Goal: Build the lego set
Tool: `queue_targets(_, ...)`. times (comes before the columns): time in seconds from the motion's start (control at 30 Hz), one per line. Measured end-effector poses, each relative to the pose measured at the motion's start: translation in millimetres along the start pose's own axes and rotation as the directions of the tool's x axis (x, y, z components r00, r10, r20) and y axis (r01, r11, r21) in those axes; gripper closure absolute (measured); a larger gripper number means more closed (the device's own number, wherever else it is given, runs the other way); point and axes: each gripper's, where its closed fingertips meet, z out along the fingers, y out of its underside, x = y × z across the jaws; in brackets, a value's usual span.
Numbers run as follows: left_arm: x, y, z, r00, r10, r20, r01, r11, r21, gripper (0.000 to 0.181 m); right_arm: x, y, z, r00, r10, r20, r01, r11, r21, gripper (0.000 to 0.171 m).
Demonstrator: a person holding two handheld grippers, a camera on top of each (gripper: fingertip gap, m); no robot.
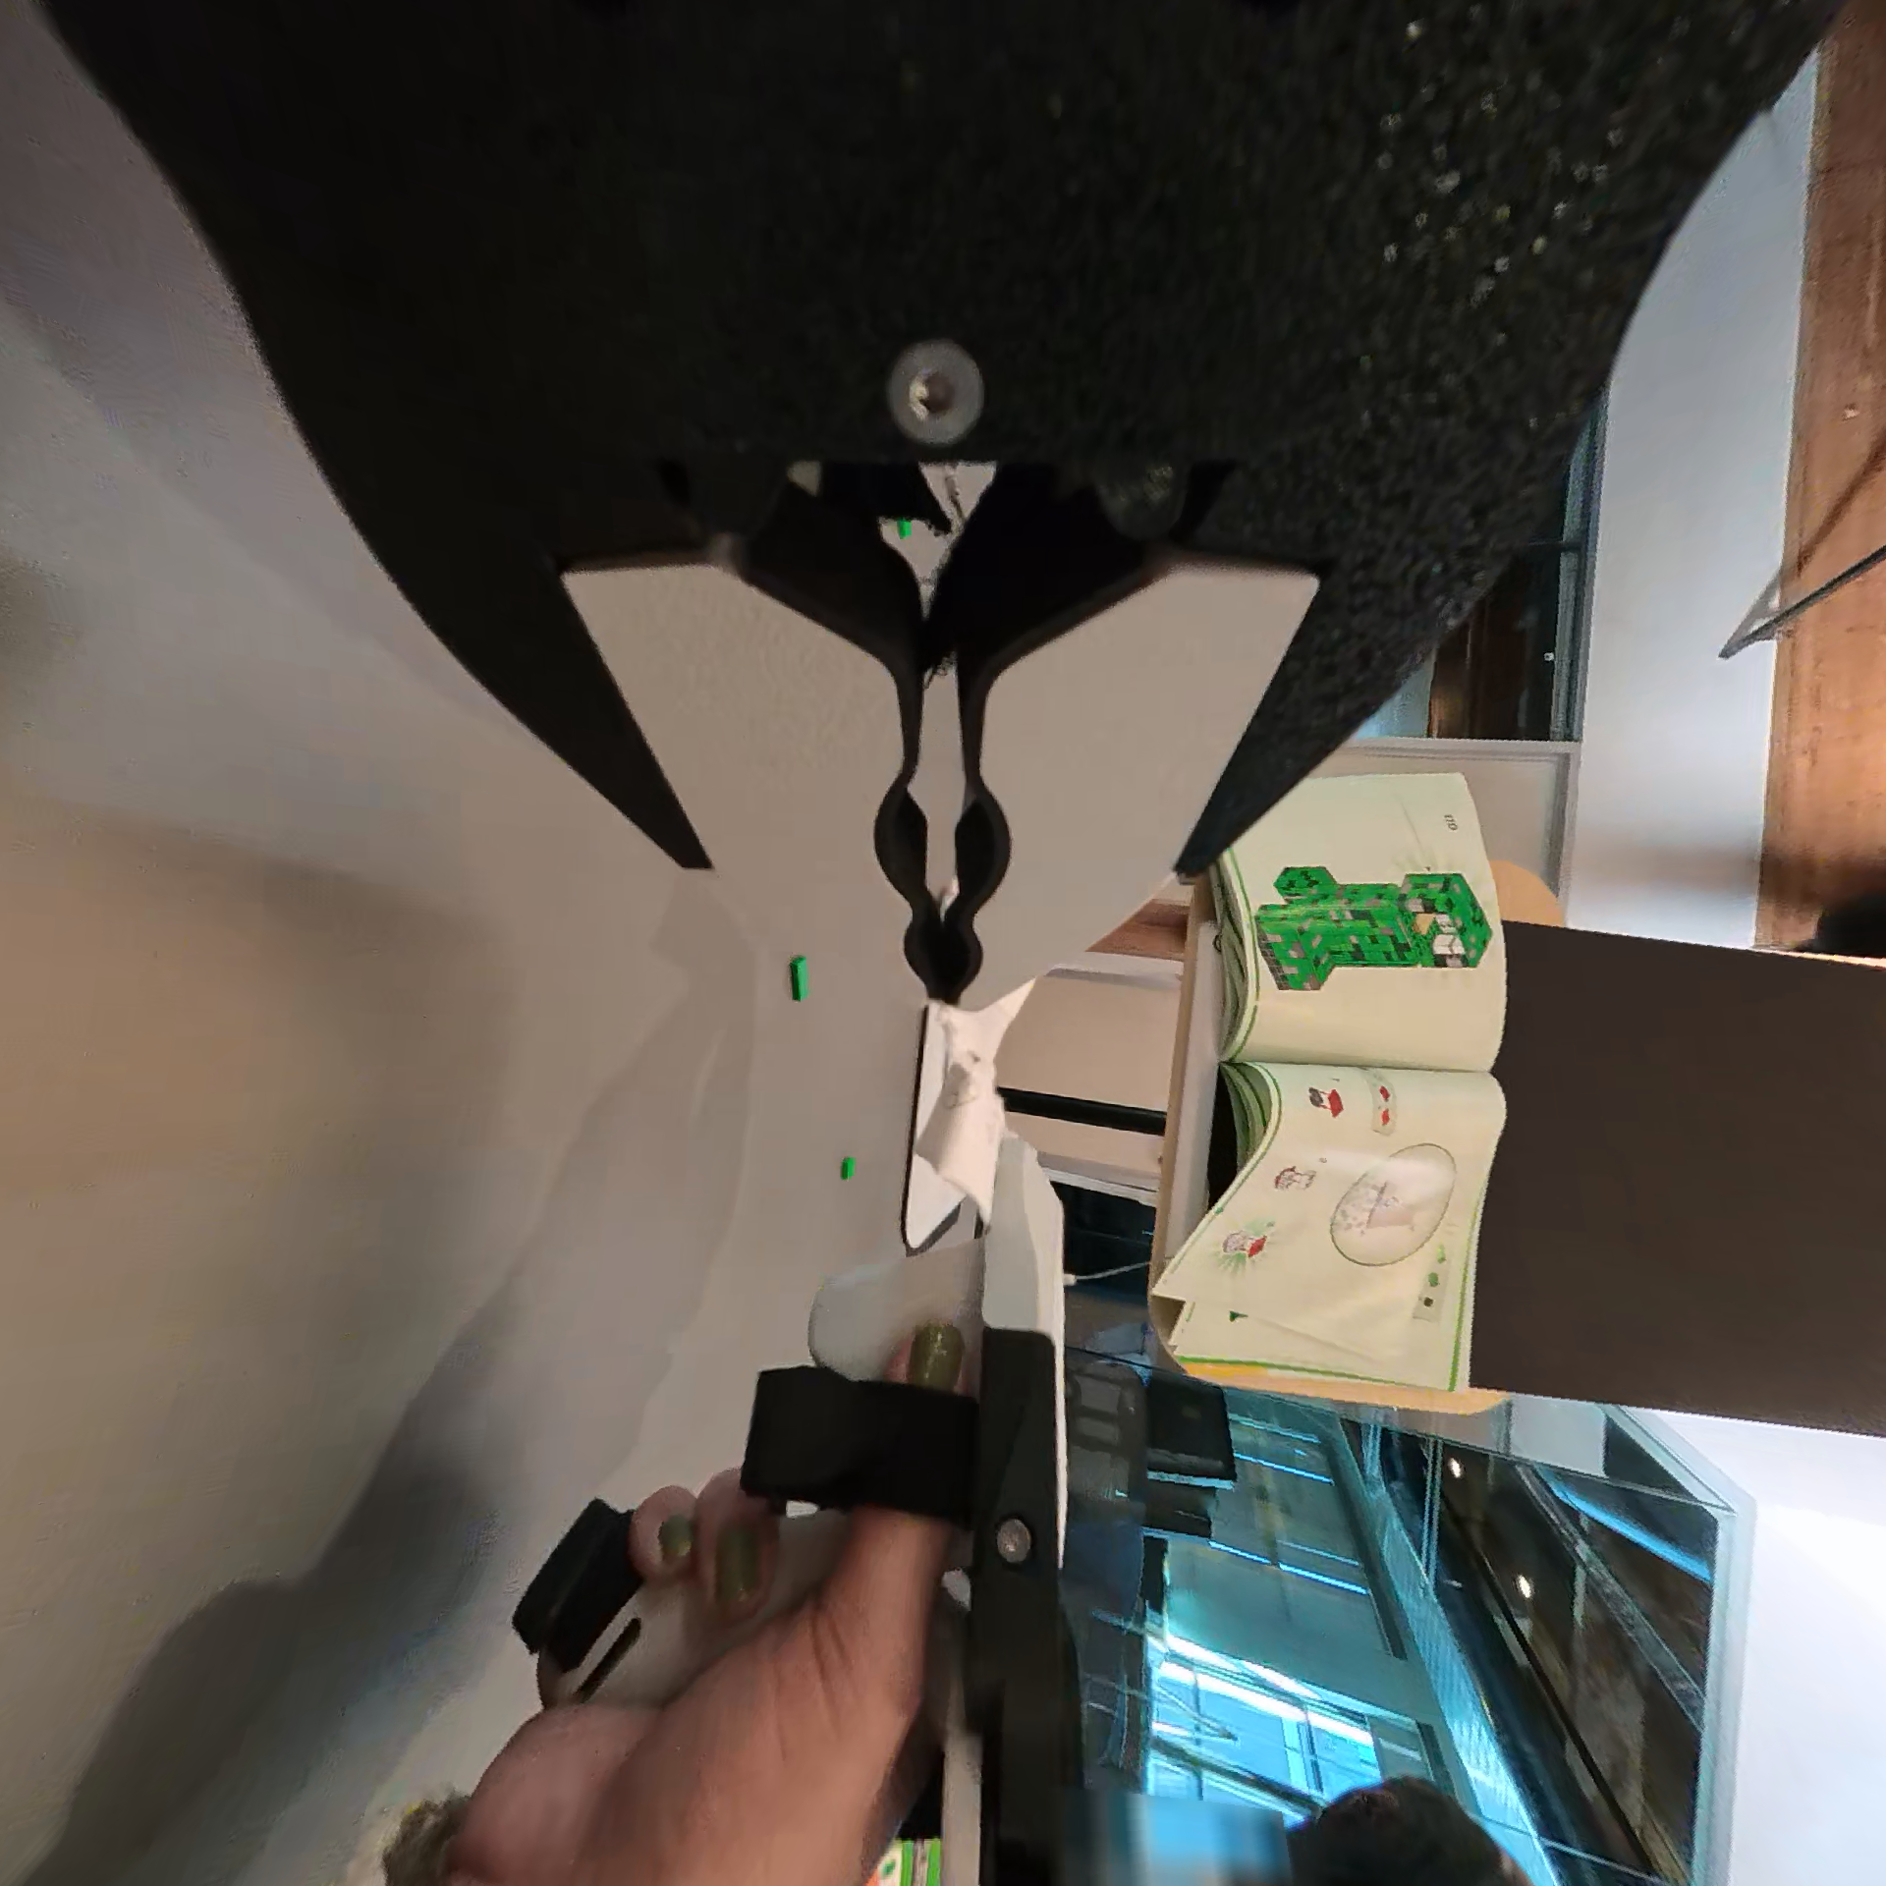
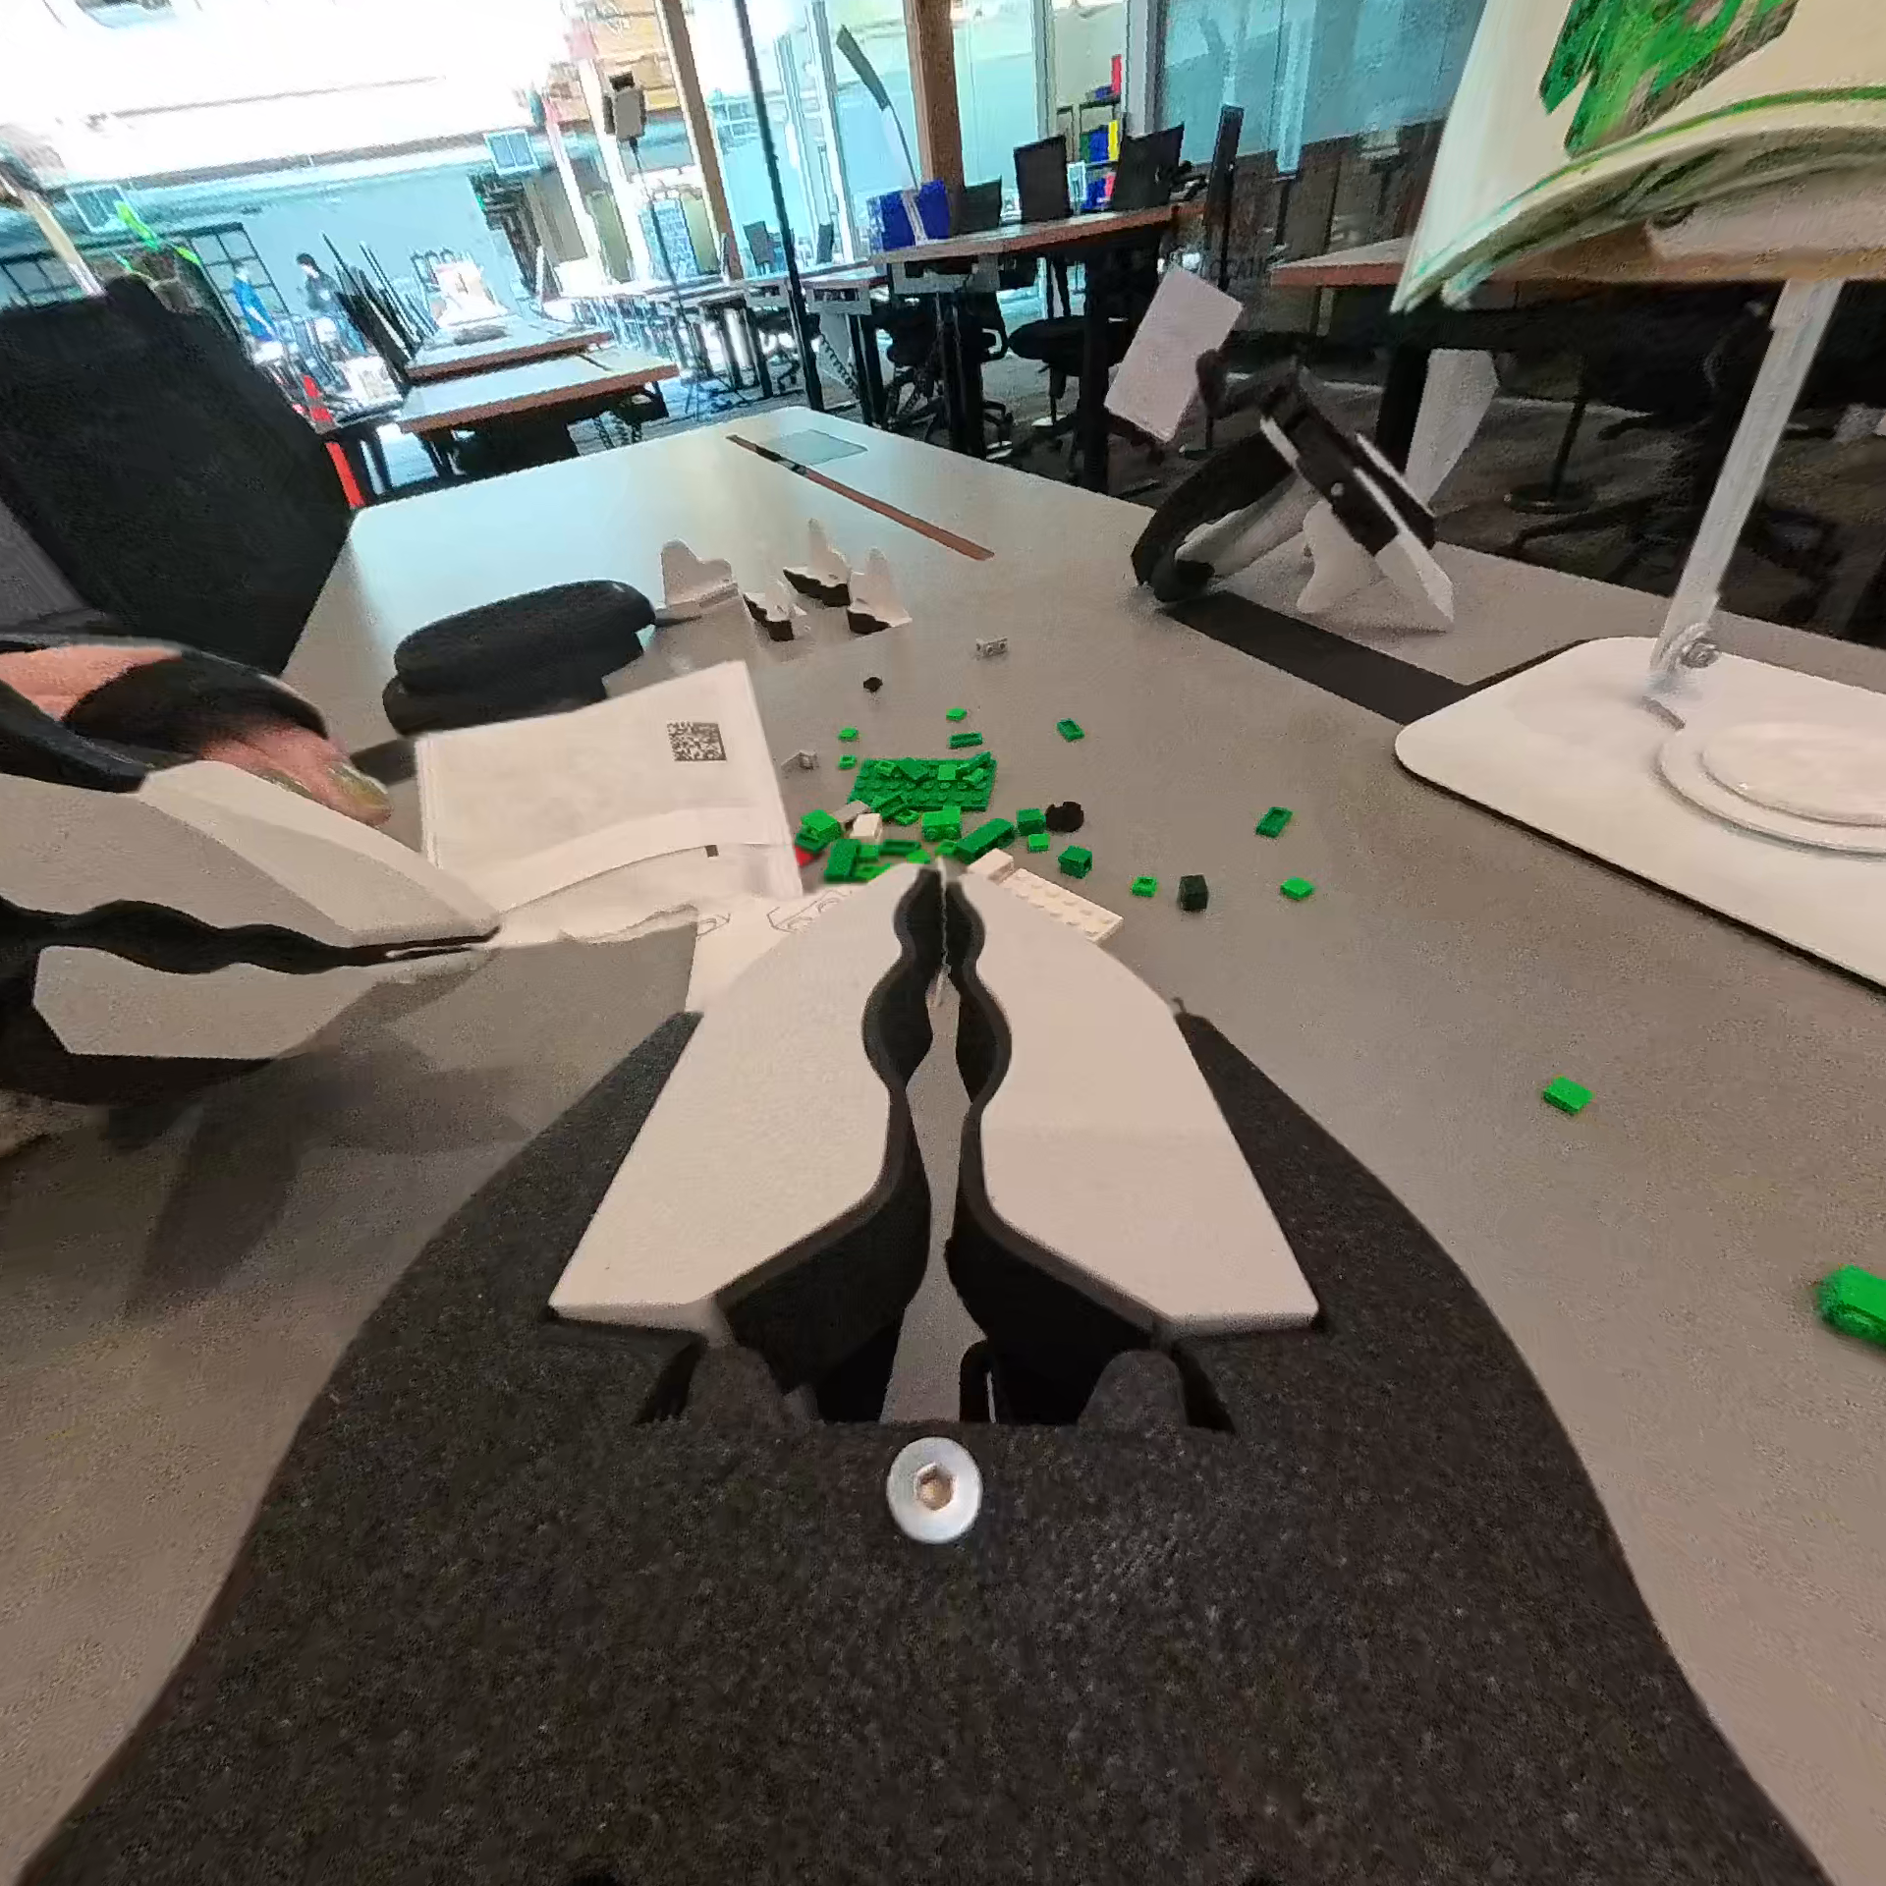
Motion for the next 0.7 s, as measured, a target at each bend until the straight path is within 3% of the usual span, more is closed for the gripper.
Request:
queue_targets(0.33,11.2,14.3,0.3,0.994,-0.111,-0.025,0.111,0.994,-0.008,0.181,10.6,7.2,5.0,1.0,0.016,-0.02,-0.017,0.999,-0.035,0.171)
queue_targets(0.43,13.5,17.9,3.0,0.984,-0.17,-0.048,0.17,0.985,0.006,0.181,-10.0,3.5,0.1,0.987,0.036,0.154,-0.028,0.998,-0.052,0.171)
queue_targets(0.63,10.3,26.7,11.6,0.966,-0.249,-0.066,0.25,0.968,0.011,0.181,-52.5,20.8,5.5,0.932,-0.06,0.357,0.108,0.987,-0.118,0.171)
queue_targets(0.7,6.4,29.7,10.5,0.959,-0.276,-0.067,0.278,0.961,0.018,0.181,-56.4,21.1,5.0,0.92,-0.04,0.39,0.094,0.988,-0.119,0.155)
